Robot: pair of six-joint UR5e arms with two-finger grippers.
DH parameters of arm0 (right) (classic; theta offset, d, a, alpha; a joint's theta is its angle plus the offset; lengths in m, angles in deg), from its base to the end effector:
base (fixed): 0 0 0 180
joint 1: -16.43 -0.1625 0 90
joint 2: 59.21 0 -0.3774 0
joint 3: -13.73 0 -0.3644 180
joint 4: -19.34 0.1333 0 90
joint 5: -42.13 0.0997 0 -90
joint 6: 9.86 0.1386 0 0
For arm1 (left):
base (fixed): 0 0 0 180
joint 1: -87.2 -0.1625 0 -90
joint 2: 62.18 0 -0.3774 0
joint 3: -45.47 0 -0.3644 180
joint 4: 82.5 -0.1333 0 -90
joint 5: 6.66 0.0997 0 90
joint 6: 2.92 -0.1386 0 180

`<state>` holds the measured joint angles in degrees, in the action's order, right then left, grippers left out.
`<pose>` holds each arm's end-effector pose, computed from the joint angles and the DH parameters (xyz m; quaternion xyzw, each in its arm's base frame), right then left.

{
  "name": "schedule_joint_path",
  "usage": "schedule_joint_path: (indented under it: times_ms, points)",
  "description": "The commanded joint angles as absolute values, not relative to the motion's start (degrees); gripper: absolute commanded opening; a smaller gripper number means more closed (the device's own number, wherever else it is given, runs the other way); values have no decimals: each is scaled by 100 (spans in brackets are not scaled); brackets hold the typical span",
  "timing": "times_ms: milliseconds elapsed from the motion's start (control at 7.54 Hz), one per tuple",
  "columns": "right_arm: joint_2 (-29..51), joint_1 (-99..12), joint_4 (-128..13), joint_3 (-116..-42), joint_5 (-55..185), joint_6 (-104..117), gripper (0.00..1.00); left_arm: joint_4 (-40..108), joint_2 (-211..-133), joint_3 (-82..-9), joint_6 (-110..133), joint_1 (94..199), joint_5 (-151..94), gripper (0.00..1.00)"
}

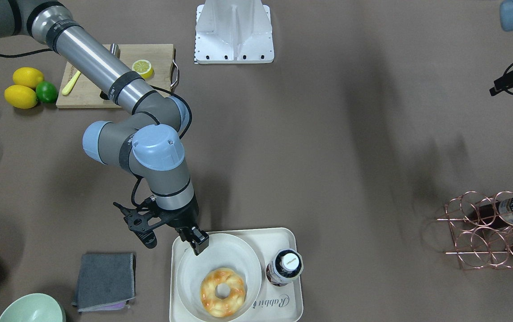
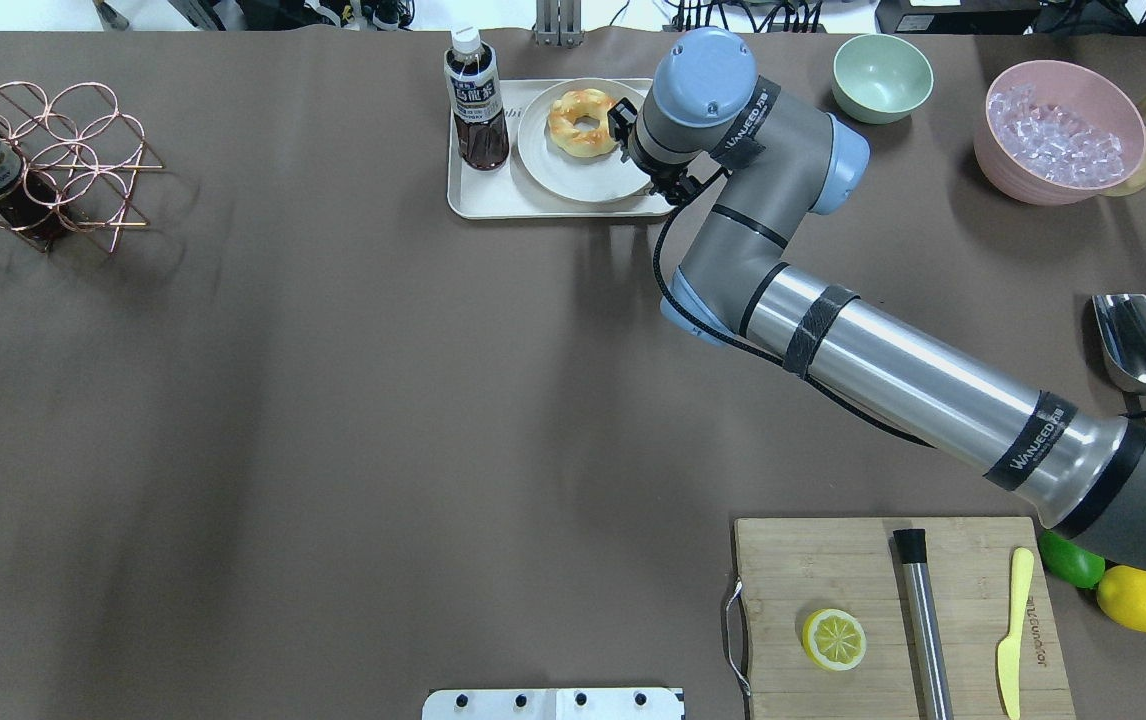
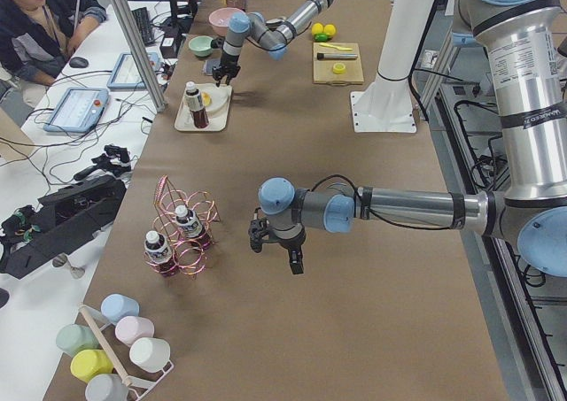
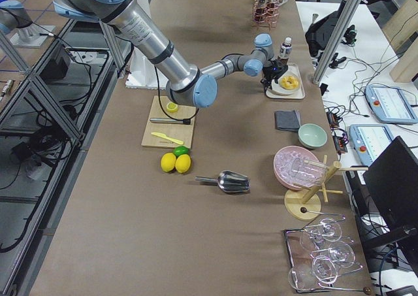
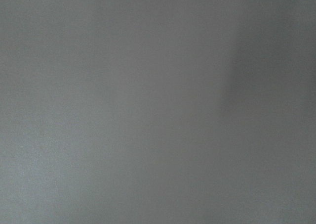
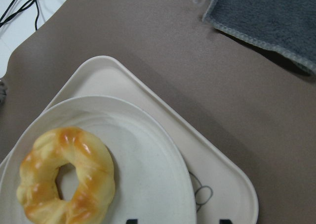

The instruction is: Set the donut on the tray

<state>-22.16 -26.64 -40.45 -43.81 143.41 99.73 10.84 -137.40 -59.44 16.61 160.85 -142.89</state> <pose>-0.5199 -0.6313 0.2713 -0.0003 -0.4352 0.4317 0.7901 0.0733 -0.3677 0.6163 -0.0944 0.3819 -0.0136 0.9193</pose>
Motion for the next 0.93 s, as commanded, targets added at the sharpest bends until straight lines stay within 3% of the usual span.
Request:
schedule_joint_path:
  times_ms: [0, 398, 796]
  points:
    - [-1959, -2751, -4147, -4908, 14460, 9606, 100, 1084, -13723, -5939, 1659, 16085, -14289, 98]
    - [-669, -3057, -4920, -6594, 15153, 8509, 100, 1084, -13706, -5947, 1659, 16085, -14289, 98]
    - [1341, -3908, -4921, -8193, 16109, 6913, 100, 1093, -13697, -5938, 1659, 16085, -14289, 98]
